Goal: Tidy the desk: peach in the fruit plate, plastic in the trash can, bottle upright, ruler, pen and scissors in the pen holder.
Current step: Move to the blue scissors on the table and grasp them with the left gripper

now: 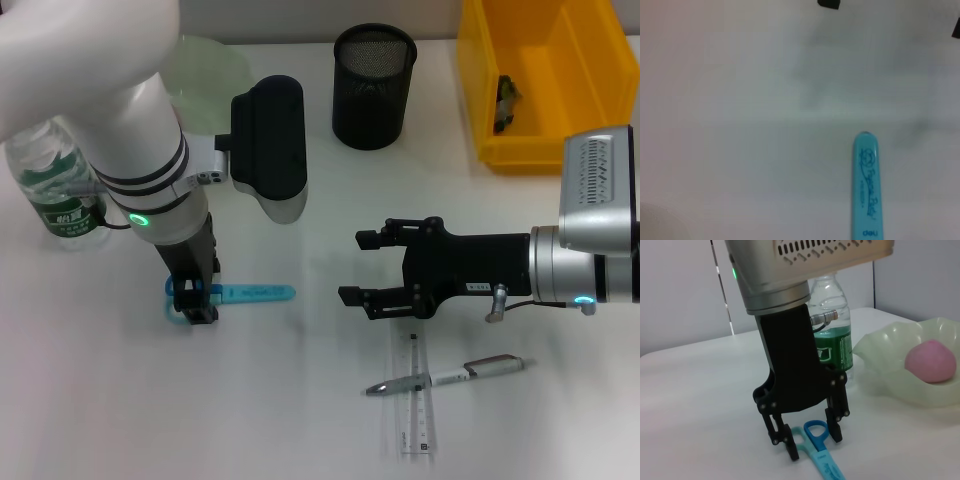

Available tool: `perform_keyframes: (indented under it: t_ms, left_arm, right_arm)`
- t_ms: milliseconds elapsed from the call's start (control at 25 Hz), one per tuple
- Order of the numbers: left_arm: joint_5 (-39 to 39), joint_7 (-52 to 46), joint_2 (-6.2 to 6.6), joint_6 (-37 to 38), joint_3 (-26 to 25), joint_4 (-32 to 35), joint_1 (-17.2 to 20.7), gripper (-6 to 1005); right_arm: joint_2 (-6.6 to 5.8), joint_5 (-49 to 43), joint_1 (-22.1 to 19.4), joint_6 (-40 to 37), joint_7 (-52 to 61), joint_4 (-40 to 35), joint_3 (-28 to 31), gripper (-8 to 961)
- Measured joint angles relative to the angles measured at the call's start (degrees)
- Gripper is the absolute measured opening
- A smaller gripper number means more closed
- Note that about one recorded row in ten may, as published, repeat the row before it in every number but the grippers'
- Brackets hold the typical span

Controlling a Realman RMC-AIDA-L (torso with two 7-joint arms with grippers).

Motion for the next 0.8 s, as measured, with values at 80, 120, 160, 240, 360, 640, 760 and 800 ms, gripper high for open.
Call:
perform_keyframes:
  t_ms: [80,120,160,240,360,640,760,800]
  left_arm:
    - [-0.1,0.0,0.00,0.1,0.0,0.0,0.0,589]
    - [-0.1,0.0,0.00,0.3,0.0,0.0,-0.1,586]
    - [-0.1,0.0,0.00,0.3,0.0,0.0,-0.1,584]
    - [-0.1,0.0,0.00,0.3,0.0,0.0,-0.1,580]
    - [-0.7,-0.1,0.00,0.6,0.3,0.1,-0.3,574]
    - [-1.7,-0.7,0.00,1.0,1.3,0.0,-1.2,571]
    - [-1.7,-0.7,0.00,0.8,1.6,-0.1,-1.2,569]
    - [-1.8,-0.7,0.00,0.7,1.8,-0.4,-1.3,569]
  right_arm:
    - [0.00,0.0,0.0,0.0,0.0,0.0,-0.1,772]
    - [0.00,0.0,0.0,0.0,0.0,0.0,-0.2,772]
    - [0.00,0.0,0.0,0.0,0.0,0.0,-0.2,772]
    - [0.00,0.0,-0.1,0.0,0.0,0.0,-0.2,772]
    - [0.00,0.0,-0.1,0.0,0.0,0.0,-0.3,772]
    - [0.00,0.0,-0.2,0.0,-0.3,0.1,-0.4,772]
    - [0.00,0.0,-0.2,0.0,-0.5,0.4,-0.3,772]
    - [0.00,0.0,-0.2,0.0,-0.6,0.4,-0.3,772]
